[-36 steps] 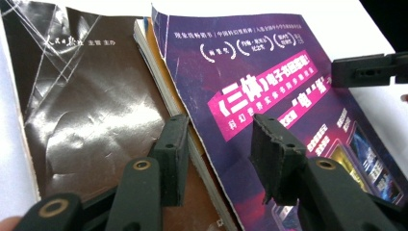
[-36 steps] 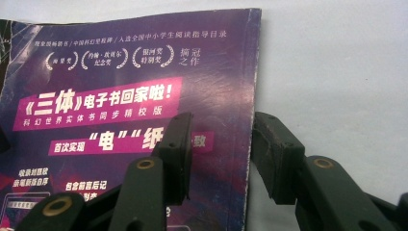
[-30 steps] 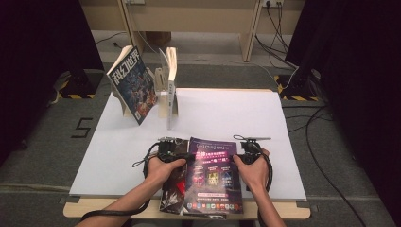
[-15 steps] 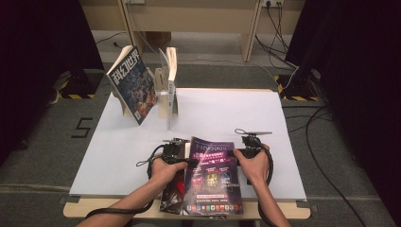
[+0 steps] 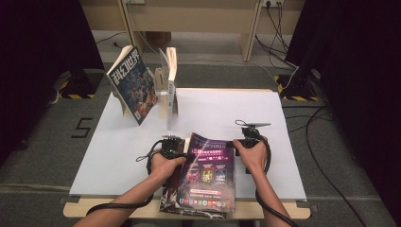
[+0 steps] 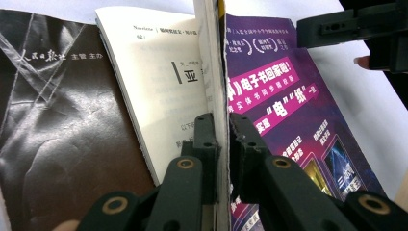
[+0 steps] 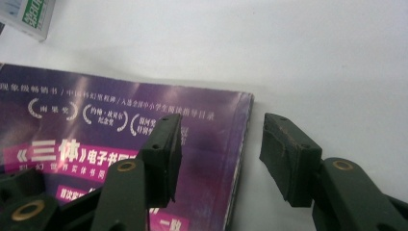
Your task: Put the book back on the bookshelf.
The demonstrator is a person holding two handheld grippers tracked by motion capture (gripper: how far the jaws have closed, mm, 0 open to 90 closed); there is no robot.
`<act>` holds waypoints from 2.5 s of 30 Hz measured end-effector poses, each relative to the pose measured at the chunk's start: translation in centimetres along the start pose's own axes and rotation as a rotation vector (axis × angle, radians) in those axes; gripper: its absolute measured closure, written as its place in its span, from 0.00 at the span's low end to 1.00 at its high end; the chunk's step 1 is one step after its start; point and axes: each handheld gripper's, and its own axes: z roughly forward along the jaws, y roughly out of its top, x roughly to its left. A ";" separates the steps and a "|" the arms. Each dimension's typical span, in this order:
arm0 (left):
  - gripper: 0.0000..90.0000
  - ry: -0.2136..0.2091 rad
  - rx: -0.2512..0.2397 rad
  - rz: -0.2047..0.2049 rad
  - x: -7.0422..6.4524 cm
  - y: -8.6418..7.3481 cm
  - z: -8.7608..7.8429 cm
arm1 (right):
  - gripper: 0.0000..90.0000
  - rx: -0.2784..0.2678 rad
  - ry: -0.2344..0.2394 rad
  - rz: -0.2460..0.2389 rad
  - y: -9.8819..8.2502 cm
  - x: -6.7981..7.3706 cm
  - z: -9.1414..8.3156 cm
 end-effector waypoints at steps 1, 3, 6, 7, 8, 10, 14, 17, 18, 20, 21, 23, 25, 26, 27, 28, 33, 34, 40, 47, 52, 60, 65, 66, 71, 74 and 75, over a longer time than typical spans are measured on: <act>0.90 0.001 0.000 -0.001 0.0 0.0 0.0 | 0.55 -0.003 0.002 -0.005 0.1 0.0 0.1; 0.90 0.003 0.002 0.002 0.0 0.0 0.0 | 0.56 -0.010 0.020 -0.002 0.4 -0.1 0.4; 0.90 0.004 0.005 0.001 0.0 0.0 0.0 | 0.55 -0.022 0.041 0.014 0.8 -0.1 0.7; 0.90 0.003 0.004 0.000 0.0 0.0 0.0 | 0.54 -0.023 0.042 0.010 0.9 -0.2 0.8; 0.90 0.001 0.004 -0.003 0.1 0.0 0.0 | 0.55 -0.026 0.043 0.006 1.0 -0.2 0.9; 0.90 -0.003 0.005 -0.007 0.2 0.0 -0.1 | 0.56 -0.029 0.049 0.006 1.1 -0.2 1.0; 0.90 0.000 0.003 -0.008 0.2 0.0 0.0 | 0.56 -0.034 0.049 -0.009 1.4 -0.1 1.2; 0.90 -0.003 0.004 -0.010 0.3 -0.1 0.0 | 0.57 -0.053 0.046 0.005 1.1 0.0 1.2; 0.90 -0.001 0.004 -0.008 0.3 -0.1 -0.1 | 0.57 -0.060 0.055 0.019 1.0 -0.1 1.3; 0.90 0.003 0.000 0.000 0.3 -0.2 -0.1 | 0.62 -0.060 0.080 0.054 1.0 -0.5 1.2; 0.90 0.003 -0.002 0.000 0.3 -0.2 -0.2 | 0.64 -0.060 0.094 0.079 1.0 -0.6 1.3; 0.90 0.007 0.002 0.003 0.4 -0.2 -0.2 | 0.64 -0.057 0.114 0.097 1.2 -0.7 1.2; 0.90 0.003 0.003 -0.004 0.5 -0.2 -0.3 | 0.66 -0.078 0.156 0.115 1.5 -0.6 0.9; 0.90 -0.001 0.003 -0.010 0.6 -0.2 -0.3 | 0.66 -0.083 0.165 0.113 1.6 -0.5 0.7; 0.90 -0.004 0.006 -0.011 0.7 -0.2 -0.4 | 0.67 -0.088 0.178 0.116 1.7 -0.2 0.5; 0.90 -0.005 0.005 -0.013 0.8 -0.2 -0.4 | 0.67 -0.098 0.197 0.119 1.8 0.1 0.1; 0.90 -0.002 0.002 -0.015 0.8 -0.3 -0.5 | 0.69 -0.111 0.223 0.070 2.0 1.4 -1.0; 0.90 -0.002 0.001 -0.014 0.8 -0.3 -0.5 | 0.69 -0.095 0.226 0.072 1.9 1.7 -1.1; 0.90 0.002 0.000 -0.009 0.8 -0.3 -0.5 | 0.75 -0.050 0.174 0.031 1.6 2.5 -1.2; 0.89 0.013 0.002 0.014 0.6 -0.2 -0.5 | 0.90 0.038 0.133 -0.028 1.6 2.6 -0.9; 0.84 0.013 -0.001 0.014 0.7 -0.1 -0.9 | 0.94 0.020 0.163 -0.018 1.8 3.5 -1.9; 0.63 0.059 -0.060 0.054 0.8 0.1 -2.3 | 0.94 -0.081 0.199 -0.032 2.0 4.9 -4.2; 0.54 0.080 -0.087 0.086 0.2 0.4 -3.2 | 0.94 -0.149 0.180 -0.050 2.3 5.5 -5.7; 0.54 0.080 -0.093 0.093 0.0 0.4 -3.4 | 0.94 -0.160 0.170 -0.057 2.3 5.5 -5.8; 0.50 0.071 -0.109 0.099 -0.5 0.6 -3.8 | 0.94 -0.219 0.135 -0.076 2.4 6.1 -6.7; 0.48 0.064 -0.125 0.095 -0.6 0.7 -4.0 | 0.94 -0.248 0.130 -0.078 2.5 6.5 -7.1; 0.48 0.060 -0.133 0.091 -0.7 0.8 -4.1 | 0.94 -0.257 0.124 -0.082 2.5 6.6 -7.2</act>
